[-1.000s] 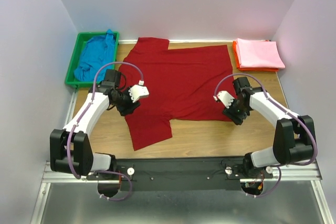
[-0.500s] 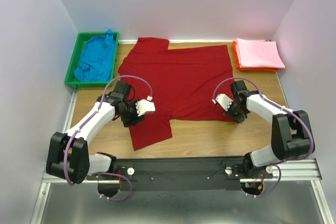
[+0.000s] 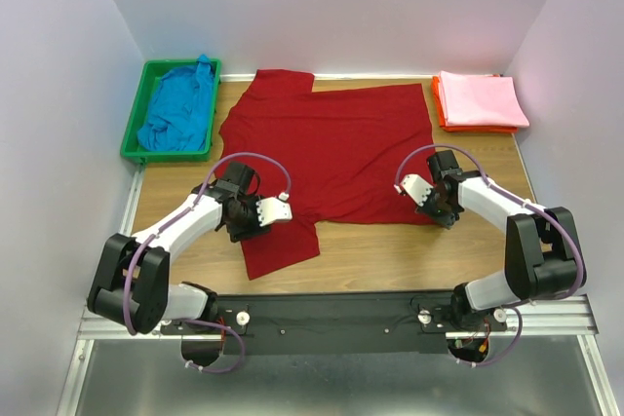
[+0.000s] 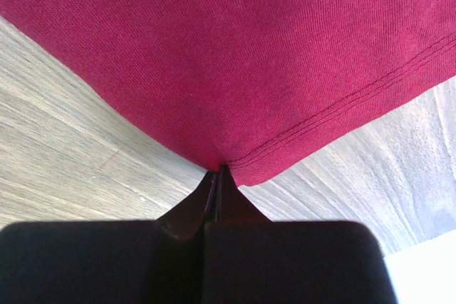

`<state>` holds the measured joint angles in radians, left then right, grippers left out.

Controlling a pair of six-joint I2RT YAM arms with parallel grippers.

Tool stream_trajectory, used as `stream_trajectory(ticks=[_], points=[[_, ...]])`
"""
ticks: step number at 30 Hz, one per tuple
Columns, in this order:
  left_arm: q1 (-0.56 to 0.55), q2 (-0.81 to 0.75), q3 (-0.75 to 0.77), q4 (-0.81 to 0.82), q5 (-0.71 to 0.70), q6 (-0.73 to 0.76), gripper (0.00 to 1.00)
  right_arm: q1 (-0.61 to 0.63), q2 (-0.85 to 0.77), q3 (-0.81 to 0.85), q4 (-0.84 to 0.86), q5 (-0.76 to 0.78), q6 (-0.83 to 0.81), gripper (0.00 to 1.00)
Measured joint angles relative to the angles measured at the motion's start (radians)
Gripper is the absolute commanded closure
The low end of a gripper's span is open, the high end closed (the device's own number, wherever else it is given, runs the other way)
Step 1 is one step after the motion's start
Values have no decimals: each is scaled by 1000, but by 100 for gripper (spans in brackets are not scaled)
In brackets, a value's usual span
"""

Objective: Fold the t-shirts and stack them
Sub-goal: Fold the tshirt

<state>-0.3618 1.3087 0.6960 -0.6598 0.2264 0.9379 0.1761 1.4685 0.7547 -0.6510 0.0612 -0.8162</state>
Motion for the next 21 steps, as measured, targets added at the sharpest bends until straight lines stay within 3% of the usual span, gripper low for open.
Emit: stream_trajectory(ticks=[3, 10, 15, 21], points=[[0, 8, 0, 13, -14, 0, 48, 0, 0, 0, 0, 0, 0, 99], [-4, 31, -18, 31, -37, 16, 82, 0, -3, -2, 1, 8, 0, 99], [-5, 14, -23, 16, -51, 29, 98, 0, -22, -20, 9, 19, -1, 99], [-5, -72, 16, -88, -53, 51, 100, 0, -88, -41, -42, 22, -5, 99]])
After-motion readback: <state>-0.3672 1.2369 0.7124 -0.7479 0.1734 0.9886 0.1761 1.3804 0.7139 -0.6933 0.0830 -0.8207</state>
